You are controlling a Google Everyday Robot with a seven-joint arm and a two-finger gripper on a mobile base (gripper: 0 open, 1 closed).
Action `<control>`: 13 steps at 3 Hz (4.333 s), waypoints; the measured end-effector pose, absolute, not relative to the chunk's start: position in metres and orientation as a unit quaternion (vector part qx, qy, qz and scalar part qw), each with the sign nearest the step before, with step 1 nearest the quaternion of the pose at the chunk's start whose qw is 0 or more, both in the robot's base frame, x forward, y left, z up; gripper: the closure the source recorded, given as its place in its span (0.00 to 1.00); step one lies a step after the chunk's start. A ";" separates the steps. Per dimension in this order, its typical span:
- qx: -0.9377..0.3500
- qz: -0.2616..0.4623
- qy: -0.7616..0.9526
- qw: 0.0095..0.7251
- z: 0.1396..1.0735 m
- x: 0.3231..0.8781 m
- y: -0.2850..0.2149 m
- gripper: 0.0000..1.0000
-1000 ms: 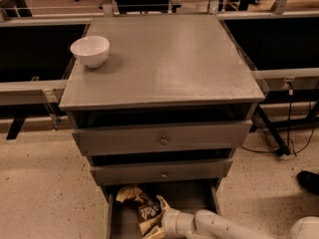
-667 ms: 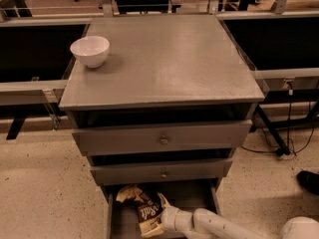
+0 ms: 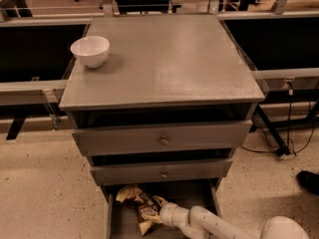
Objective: Pick brown chip bag from bottom drawer and place on counter
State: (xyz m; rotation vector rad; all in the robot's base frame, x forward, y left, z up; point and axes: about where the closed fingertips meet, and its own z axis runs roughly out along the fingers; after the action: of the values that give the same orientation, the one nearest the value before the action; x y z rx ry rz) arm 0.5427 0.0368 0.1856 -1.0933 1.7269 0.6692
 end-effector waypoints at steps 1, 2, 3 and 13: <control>-0.432 0.289 0.698 0.492 0.188 0.554 0.037 0.64; -0.444 0.317 0.647 0.532 0.243 0.546 0.034 0.88; -0.469 0.357 0.568 0.574 0.326 0.504 0.024 1.00; -0.643 0.171 0.320 0.674 0.989 0.439 0.001 1.00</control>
Offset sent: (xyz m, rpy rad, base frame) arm -0.0354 -0.0079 0.1532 0.3116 -0.2177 0.2037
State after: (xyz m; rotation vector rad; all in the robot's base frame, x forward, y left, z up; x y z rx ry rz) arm 0.4385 0.0008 0.9893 -1.4480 0.7201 0.3851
